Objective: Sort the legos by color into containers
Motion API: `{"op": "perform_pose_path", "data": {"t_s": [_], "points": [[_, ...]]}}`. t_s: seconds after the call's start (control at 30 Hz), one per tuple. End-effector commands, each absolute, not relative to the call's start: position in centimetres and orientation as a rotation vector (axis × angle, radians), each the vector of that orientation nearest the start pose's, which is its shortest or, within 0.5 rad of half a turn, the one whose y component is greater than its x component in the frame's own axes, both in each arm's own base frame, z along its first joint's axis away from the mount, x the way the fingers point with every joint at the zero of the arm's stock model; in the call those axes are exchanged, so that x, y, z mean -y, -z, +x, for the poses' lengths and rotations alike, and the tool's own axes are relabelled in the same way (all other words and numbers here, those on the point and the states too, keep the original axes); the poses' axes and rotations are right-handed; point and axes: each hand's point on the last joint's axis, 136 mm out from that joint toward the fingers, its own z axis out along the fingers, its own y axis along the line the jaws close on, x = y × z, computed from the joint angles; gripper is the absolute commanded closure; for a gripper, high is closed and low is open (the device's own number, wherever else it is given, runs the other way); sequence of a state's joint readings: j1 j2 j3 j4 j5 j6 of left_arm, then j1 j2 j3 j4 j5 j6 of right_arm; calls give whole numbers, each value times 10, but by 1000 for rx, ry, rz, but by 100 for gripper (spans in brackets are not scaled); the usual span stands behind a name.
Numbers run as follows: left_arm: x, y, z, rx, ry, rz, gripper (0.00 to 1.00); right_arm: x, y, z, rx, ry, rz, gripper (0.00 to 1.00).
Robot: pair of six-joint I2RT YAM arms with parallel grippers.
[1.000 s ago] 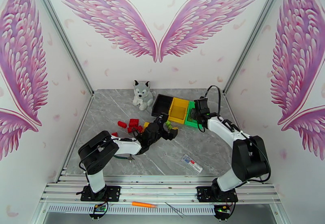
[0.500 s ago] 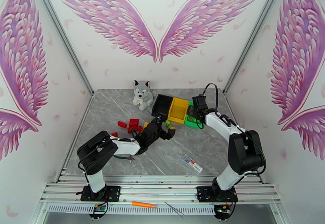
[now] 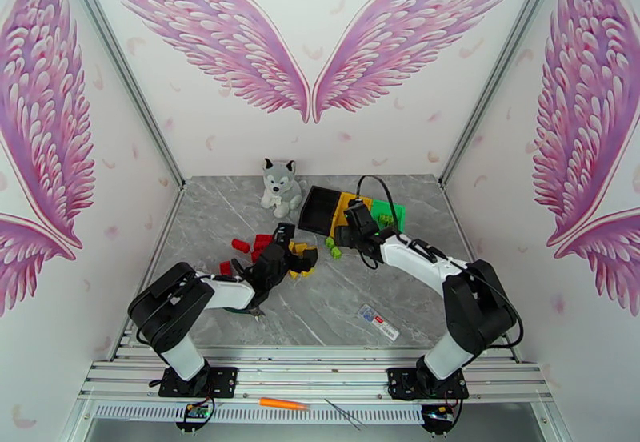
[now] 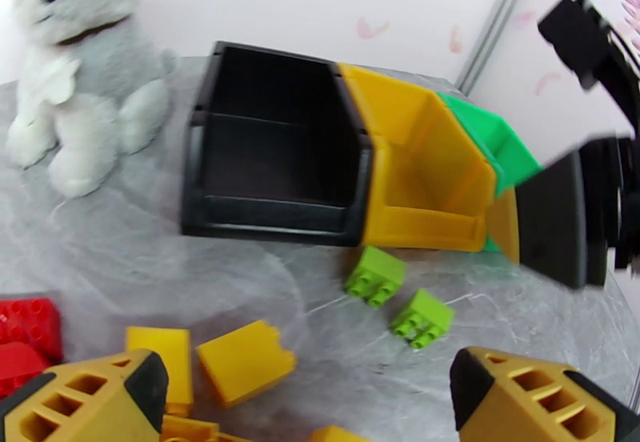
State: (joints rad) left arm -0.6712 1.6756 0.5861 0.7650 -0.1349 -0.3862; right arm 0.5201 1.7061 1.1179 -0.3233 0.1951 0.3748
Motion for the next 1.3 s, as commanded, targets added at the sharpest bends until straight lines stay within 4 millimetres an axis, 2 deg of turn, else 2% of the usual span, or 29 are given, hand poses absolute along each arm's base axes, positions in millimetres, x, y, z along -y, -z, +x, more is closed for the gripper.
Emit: {"op": "perform_pose_path", "data": {"t_s": [0.0, 0.1, 0.3, 0.47, 0.7, 1.0, 1.07, 1.27], "points": [[250, -127, 360, -1877, 636, 133, 1, -211, -77, 403, -2499, -125, -208, 28], [241, -128, 357, -1874, 612, 120, 1, -218, -60, 406, -2530, -91, -231, 30], [229, -128, 354, -1875, 590, 106, 1, -222, -41, 412, -2561, -70, -231, 33], [225, -129, 353, -1871, 587, 98, 1, -226, -32, 412, -2578, -79, -237, 42], [226, -129, 353, -1872, 592, 102, 1, -231, -32, 405, -2575, -94, -254, 51], [236, -128, 355, -1871, 625, 130, 1, -226, -37, 395, -2567, -114, -230, 71], [242, -130, 355, -1867, 636, 147, 1, -226, -41, 393, -2559, -128, -222, 77], [268, -134, 353, -1853, 660, 231, 1, -214, -70, 385, -2498, -152, -160, 83]]}}
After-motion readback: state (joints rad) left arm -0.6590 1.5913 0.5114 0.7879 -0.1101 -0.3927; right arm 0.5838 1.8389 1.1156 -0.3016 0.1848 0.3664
